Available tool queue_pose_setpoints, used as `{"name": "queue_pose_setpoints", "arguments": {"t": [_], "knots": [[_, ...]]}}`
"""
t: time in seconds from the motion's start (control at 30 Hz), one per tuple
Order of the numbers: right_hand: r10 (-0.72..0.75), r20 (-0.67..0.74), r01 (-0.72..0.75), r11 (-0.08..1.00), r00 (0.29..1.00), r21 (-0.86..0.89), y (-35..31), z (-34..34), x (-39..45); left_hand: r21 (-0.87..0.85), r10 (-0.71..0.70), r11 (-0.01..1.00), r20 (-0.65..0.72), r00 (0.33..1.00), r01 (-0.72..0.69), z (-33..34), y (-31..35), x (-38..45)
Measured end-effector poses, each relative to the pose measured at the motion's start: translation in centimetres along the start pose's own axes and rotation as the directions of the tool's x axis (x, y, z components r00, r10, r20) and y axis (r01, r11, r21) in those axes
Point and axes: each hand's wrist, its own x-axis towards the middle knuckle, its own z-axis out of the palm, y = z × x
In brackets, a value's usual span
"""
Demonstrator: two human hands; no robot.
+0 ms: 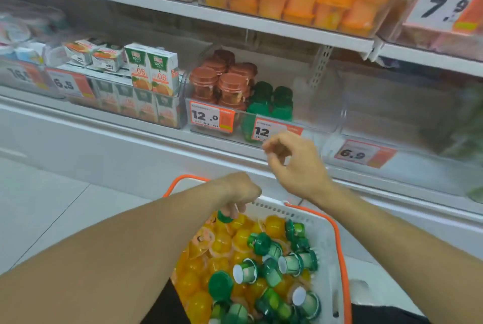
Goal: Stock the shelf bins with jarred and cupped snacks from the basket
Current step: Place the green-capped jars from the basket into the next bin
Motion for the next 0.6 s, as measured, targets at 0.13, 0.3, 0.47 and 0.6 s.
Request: {"name": "queue_pose_setpoints", "arguments": {"t": [0.13,0.3,0.47,0.6], "knots": [[0.243,0.220,-0.241,0.970,0.945,-0.037,4.1,4.3,-8.0,0.333,0.022,0.943,-0.073,0.997,0.004,4.1,-1.1,-0.1],[0.556,0.387,-0.511,0.831,0.736,-0.222,8.7,5.6,-14.5,0.401,-0.035,0.911,-0.162,0.986,0.098,9.8,-5.3,2.7],[0.686,0.322,-0.552,0.721,0.652,-0.418,12.2,4.3,-15.0,0.061,-0.130,0.982,-0.474,0.871,0.179,12.8,-9.6,6.9],[0.728,0.242,-0.603,0.674,0.641,-0.428,13.9,5.1,-14.9,-0.240,-0.248,0.961,-0.524,0.815,0.138,13.4,-12.3,10.1]]}}
